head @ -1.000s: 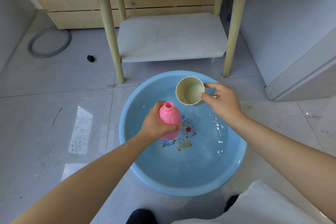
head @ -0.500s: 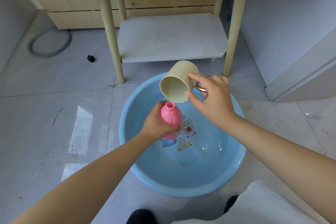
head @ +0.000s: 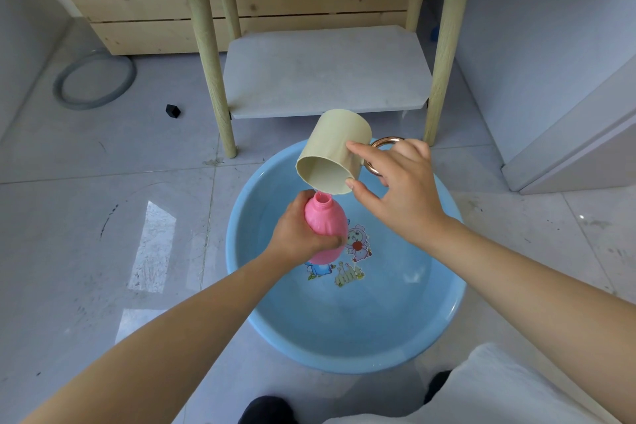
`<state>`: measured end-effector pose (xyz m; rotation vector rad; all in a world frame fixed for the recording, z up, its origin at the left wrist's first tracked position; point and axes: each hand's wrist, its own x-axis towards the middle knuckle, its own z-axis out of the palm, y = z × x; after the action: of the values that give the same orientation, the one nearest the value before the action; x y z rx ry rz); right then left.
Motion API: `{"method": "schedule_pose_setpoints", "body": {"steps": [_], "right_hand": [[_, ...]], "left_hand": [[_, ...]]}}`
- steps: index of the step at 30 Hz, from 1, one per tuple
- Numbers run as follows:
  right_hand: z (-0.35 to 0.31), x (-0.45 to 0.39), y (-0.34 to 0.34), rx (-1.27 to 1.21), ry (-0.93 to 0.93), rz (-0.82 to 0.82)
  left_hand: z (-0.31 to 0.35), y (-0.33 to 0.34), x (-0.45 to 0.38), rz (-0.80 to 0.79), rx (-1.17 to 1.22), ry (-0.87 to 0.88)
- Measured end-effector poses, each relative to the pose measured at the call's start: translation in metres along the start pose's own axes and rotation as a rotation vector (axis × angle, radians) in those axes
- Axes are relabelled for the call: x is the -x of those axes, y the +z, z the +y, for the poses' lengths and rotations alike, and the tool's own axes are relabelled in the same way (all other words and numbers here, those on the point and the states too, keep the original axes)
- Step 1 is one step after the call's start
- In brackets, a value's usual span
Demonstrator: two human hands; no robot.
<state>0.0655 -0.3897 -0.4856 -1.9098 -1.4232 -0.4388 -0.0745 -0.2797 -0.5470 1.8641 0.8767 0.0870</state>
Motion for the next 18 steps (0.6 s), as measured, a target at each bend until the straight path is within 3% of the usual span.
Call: {"method": "schedule_pose_setpoints", "body": {"steps": [18], "right_hand": [[0.0039, -0.0007, 0.0024, 0.110, -0.095, 0.015]], "left_hand": [[-0.0002, -0.0006, 0.0002, 0.003, -0.001, 0.001]]}}
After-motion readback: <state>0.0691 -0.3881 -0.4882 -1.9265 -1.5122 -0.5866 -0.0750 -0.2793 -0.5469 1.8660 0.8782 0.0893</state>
